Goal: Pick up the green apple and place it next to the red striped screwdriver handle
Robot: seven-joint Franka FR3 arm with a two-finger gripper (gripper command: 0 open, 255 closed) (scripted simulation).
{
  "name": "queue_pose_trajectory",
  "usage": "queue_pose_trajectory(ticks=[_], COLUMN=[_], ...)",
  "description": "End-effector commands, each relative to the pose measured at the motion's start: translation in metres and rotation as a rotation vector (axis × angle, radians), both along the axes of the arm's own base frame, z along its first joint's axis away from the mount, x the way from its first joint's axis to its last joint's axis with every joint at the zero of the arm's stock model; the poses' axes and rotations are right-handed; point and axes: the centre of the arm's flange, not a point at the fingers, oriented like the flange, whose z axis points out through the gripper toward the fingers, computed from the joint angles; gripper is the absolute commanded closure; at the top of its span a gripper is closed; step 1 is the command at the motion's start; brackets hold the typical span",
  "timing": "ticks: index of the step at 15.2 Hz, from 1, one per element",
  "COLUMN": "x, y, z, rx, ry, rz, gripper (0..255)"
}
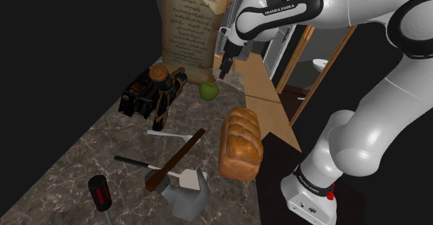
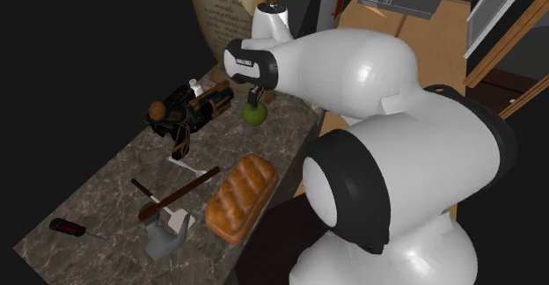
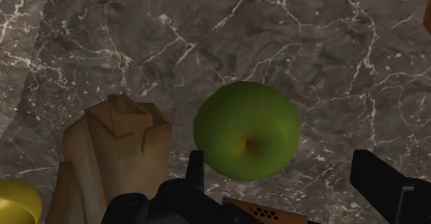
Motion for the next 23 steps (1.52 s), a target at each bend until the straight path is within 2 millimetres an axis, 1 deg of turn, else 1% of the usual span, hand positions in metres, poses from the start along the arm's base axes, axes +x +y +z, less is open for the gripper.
queue_pose_trajectory(ticks=[1, 9, 16, 17, 23], x=[0.019, 0.025, 0.025, 0.025, 0.025], y=[0.006, 0.009, 0.009, 0.009, 0.009], z=[-0.017, -0.057, -0.057, -0.057, -0.057], rx=[0.002, 0.002, 0.002, 0.002, 0.002], ry=[-0.006, -0.006, -0.006, -0.006, -0.006], rz=[0.071, 0.071, 0.071, 0.071, 0.071], gripper=[0, 0, 0, 255, 255])
